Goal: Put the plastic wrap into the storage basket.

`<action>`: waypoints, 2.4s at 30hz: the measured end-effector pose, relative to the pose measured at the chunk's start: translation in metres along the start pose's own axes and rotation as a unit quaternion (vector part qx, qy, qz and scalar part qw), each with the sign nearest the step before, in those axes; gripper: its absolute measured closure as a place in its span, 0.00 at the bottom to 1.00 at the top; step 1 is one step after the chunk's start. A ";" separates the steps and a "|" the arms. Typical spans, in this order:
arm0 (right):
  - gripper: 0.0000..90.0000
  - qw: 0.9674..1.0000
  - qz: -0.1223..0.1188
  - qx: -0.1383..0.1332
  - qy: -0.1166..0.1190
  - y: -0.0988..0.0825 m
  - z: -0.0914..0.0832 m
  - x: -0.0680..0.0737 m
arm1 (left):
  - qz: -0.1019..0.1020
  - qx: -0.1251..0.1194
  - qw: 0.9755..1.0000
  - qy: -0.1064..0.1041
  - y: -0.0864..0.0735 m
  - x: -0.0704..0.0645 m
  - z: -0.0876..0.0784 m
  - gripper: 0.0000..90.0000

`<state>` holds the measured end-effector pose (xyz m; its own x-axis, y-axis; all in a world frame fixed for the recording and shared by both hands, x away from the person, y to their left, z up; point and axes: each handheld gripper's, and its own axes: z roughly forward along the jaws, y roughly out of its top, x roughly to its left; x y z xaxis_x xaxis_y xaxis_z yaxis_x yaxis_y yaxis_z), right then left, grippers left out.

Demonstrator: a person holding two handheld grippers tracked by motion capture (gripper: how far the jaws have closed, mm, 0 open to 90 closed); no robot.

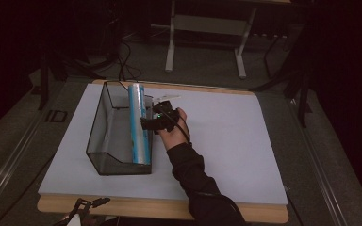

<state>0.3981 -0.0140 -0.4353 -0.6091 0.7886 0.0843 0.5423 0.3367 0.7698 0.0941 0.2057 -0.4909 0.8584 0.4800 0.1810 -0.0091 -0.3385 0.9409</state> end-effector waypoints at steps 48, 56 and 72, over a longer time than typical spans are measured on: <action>0.15 0.998 -0.055 -0.014 -0.017 -0.139 -0.136 -0.068 | 0.001 0.006 1.000 0.000 -0.001 0.000 0.003 0.00; 0.15 0.998 -0.052 -0.019 -0.026 -0.151 -0.148 -0.070 | 0.001 0.007 1.000 0.000 0.000 0.000 0.003 0.00; 0.15 0.998 -0.035 -0.028 -0.039 -0.181 -0.170 -0.085 | 0.001 0.006 1.000 -0.001 0.000 -0.001 0.003 0.00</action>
<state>0.2532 -0.2298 -0.4739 -0.5959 0.8028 -0.0187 0.4657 0.3644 0.8064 0.0952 0.2030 -0.4923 0.8589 0.4783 0.1831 -0.0051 -0.3494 0.9369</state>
